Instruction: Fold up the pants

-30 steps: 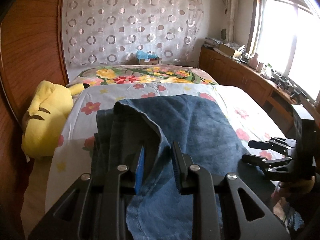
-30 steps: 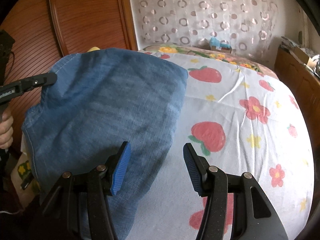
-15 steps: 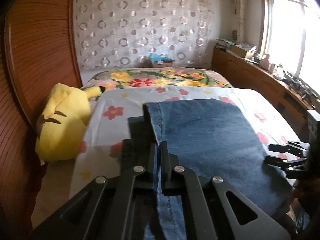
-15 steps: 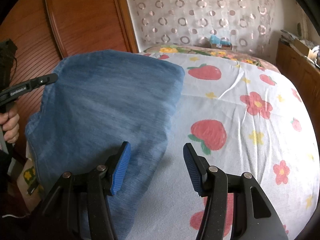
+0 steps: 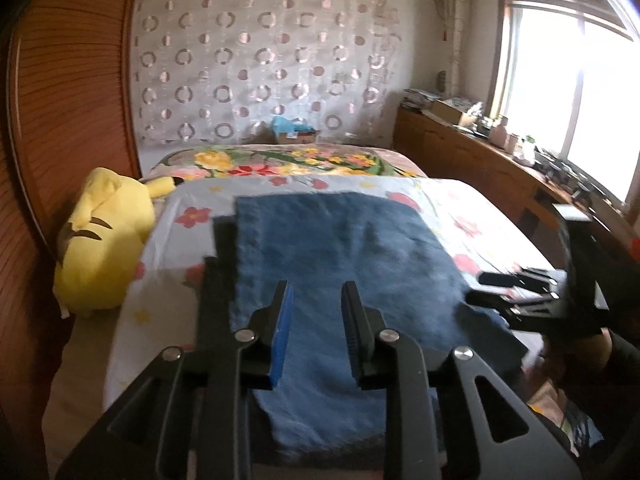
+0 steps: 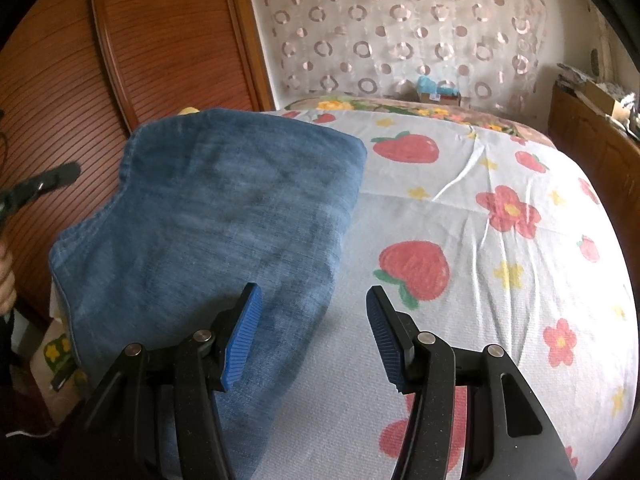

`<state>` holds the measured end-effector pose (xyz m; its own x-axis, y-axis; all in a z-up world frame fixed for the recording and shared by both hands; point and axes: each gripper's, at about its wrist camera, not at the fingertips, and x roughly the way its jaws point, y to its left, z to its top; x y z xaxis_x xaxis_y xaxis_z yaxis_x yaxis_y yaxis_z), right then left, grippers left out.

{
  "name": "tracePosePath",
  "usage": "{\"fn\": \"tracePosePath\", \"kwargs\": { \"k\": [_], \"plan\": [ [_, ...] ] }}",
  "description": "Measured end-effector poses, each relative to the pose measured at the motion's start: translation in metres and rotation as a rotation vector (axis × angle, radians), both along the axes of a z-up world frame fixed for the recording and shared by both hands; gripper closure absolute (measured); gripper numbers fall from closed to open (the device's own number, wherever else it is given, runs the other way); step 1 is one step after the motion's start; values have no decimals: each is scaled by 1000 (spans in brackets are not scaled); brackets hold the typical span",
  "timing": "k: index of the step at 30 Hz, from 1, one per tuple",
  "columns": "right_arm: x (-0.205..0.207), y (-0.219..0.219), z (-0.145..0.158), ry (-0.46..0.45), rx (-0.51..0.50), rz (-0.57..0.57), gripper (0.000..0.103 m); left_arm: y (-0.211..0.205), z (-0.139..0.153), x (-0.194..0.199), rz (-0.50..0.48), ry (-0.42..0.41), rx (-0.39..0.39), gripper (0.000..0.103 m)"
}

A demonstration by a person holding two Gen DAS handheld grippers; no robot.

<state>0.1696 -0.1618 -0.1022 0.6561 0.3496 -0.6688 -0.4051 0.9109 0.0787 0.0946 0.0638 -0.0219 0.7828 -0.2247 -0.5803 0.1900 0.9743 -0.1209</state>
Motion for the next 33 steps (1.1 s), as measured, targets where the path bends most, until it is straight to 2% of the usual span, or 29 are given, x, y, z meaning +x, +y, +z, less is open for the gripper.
{"fn": "tracePosePath", "kwargs": {
  "k": [6, 9, 23, 33],
  "plan": [
    [-8, 0, 1, -13, -7, -13, 47, -31, -16, -11, -65, 29, -9, 80],
    [-12, -3, 5, 9, 24, -14, 48, -38, -25, -13, -83, 49, 1, 80],
    [-51, 1, 8, 62, 37, -1, 47, -53, -65, -17, -79, 140, 10, 80],
    [-52, 2, -1, 111, 63, -8, 47, -53, -72, -15, -76, 138, -4, 79]
  ]
}}
